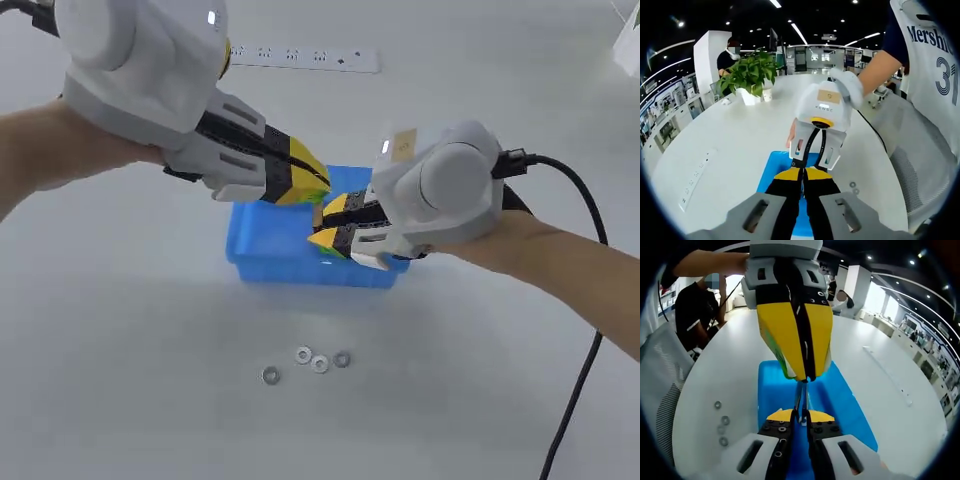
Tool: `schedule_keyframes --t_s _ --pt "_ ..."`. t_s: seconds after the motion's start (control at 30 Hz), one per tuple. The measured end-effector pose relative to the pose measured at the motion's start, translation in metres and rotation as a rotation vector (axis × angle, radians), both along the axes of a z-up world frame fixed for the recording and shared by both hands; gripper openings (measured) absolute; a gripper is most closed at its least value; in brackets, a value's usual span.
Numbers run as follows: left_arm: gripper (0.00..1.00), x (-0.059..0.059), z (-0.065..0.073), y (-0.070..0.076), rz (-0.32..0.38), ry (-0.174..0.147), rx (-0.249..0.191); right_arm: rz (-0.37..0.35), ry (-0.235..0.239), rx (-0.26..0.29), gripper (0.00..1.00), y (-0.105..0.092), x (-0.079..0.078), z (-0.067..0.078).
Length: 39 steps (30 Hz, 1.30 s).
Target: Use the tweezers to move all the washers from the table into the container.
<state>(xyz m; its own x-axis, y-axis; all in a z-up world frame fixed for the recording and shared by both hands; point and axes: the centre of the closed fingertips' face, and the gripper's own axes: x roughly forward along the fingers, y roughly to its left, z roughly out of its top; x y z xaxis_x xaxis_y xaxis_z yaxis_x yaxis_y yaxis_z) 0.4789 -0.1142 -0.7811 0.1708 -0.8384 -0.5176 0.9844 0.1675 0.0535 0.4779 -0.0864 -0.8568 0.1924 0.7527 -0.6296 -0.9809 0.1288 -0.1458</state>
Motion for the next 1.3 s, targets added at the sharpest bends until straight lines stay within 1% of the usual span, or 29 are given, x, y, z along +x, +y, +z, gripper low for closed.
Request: schedule_keyframes --t_s 0.07,0.23,0.37,0.5,0.57,0.63,0.77,0.9,0.93,1.03,1.23,1.3 --pt "0.05 -0.001 0.001 -0.001 0.001 0.001 -0.002 -0.006 0.009 0.002 0.11 0.000 0.000 0.000" --pt "0.05 -0.001 0.002 -0.001 0.008 0.010 -0.004 -0.014 0.013 0.001 0.11 0.001 0.001 -0.001" --pt "0.05 0.000 -0.001 -0.001 0.014 0.021 -0.008 -0.015 0.011 -0.009 0.11 0.001 0.001 -0.003" --pt "0.05 0.001 0.000 -0.002 0.024 0.021 -0.020 -0.026 0.016 -0.009 0.11 0.001 0.003 -0.005" --pt "0.05 0.002 0.000 -0.002 0.030 0.026 -0.030 -0.028 0.017 -0.010 0.11 0.000 0.003 -0.005" --pt "0.05 0.000 0.002 -0.005 0.032 0.025 -0.031 -0.030 0.020 -0.010 0.12 0.000 0.004 -0.005" --pt "0.05 -0.002 0.005 -0.007 0.028 0.016 -0.029 -0.030 0.012 -0.008 0.13 0.000 0.004 -0.003" --pt "0.05 -0.006 0.013 -0.009 0.019 0.012 -0.049 -0.031 0.001 -0.001 0.14 0.000 0.004 0.001" --pt "0.05 -0.007 0.015 -0.010 0.015 0.005 -0.050 -0.030 -0.003 0.002 0.14 0.001 0.004 0.003" --pt "0.05 -0.012 0.017 -0.009 -0.003 -0.009 -0.023 -0.025 -0.014 0.005 0.15 0.000 0.003 0.007" --pt "0.05 -0.020 0.027 -0.006 -0.013 -0.038 -0.014 -0.023 -0.038 0.024 0.15 0.000 0.000 0.019" --pt "0.05 -0.023 0.030 -0.006 -0.018 -0.048 -0.007 -0.027 -0.042 0.041 0.15 0.001 -0.002 0.026"
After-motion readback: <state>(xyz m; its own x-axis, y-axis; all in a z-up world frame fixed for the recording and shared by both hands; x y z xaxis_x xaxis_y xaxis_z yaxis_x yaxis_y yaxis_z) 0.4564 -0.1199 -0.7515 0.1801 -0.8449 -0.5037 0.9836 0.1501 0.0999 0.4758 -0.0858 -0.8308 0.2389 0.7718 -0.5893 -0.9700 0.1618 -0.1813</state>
